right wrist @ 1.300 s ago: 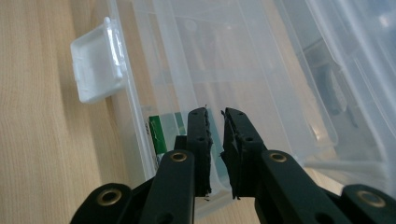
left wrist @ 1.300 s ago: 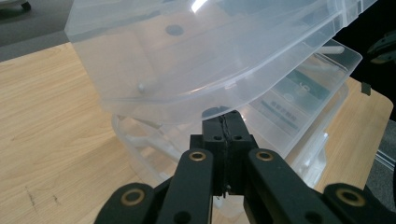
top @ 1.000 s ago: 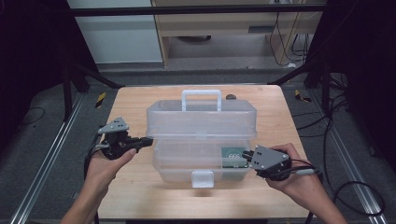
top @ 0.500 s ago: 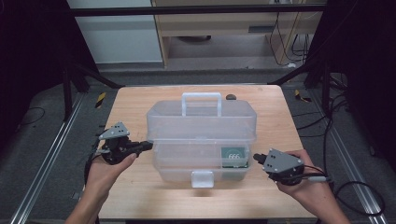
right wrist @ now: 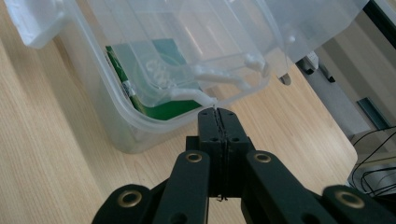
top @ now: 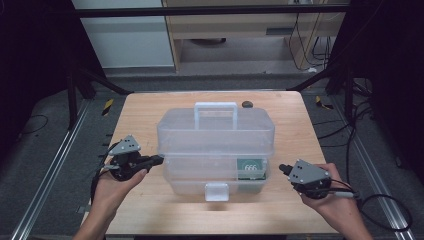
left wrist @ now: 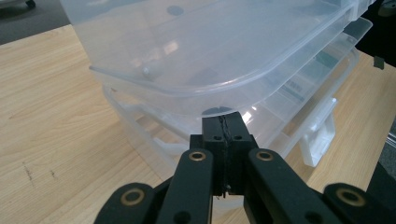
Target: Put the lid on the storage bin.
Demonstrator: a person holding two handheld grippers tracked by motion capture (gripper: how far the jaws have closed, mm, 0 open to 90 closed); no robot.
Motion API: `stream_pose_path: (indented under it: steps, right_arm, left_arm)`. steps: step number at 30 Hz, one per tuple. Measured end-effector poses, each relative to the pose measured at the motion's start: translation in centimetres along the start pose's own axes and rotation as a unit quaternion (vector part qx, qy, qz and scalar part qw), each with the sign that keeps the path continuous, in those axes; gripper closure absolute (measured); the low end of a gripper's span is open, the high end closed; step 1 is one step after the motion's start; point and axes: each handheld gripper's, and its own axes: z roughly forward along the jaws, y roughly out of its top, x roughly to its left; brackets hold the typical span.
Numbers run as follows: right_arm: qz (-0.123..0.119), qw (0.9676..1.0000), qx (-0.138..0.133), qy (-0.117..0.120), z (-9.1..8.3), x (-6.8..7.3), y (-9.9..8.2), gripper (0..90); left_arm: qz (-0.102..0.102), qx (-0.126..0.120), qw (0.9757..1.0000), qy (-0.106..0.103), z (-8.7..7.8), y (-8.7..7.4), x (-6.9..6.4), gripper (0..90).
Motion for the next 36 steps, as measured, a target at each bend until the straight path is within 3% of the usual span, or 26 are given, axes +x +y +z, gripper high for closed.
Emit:
stream_pose_path:
  steps: [8, 30, 36]
  right_arm:
    - [0.012, 0.9999, 0.005, -0.005, 0.2, -0.4, -0.7, 89.7]
    - [0.048, 0.9987, 0.013, -0.009, 1.8, -0.4, -2.9, 89.0]
    - [0.060, 0.9981, 0.014, -0.009, 2.4, -0.7, -3.3, 89.0]
  left_arm:
    - [0.009, 0.000, 0.9999, 0.009, -0.2, -0.5, -0.2, 90.0]
    - [0.004, 0.020, 0.9997, 0.014, 1.0, -3.9, -0.8, 89.9]
    - [0.002, 0.020, 0.9997, 0.015, 1.1, -4.2, -0.8, 89.9]
